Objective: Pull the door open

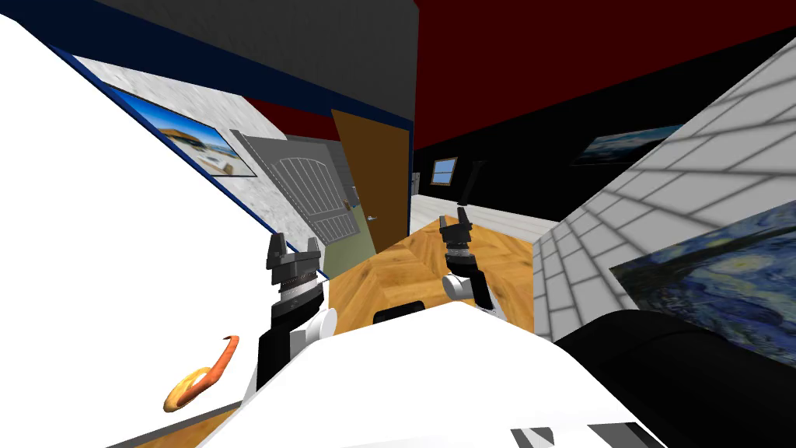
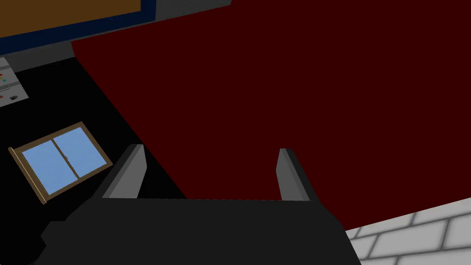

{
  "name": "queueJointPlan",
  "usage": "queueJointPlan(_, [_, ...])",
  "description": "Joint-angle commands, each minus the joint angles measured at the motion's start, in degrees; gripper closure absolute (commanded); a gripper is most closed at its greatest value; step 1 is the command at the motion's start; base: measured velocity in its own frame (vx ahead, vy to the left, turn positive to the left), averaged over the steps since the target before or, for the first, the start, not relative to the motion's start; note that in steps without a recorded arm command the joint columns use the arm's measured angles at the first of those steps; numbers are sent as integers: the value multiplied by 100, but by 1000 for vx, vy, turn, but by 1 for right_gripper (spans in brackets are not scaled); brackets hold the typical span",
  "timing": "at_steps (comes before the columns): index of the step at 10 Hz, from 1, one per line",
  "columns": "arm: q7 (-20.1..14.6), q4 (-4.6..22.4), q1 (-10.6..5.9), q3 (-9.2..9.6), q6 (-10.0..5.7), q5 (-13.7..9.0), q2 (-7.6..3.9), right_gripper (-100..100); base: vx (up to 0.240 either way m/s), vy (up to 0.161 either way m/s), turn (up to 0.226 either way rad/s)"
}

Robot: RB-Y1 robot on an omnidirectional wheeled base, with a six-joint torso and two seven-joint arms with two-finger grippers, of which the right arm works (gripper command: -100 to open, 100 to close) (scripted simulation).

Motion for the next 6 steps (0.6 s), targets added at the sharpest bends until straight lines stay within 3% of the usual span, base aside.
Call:
queueJointPlan(1, [-6,162,-56,-6,-42,-1,-43,-100,26,15,52])
queueJointPlan(6, [-32,831,-290,-28,-218,-7,-192,-100,78,29,66])
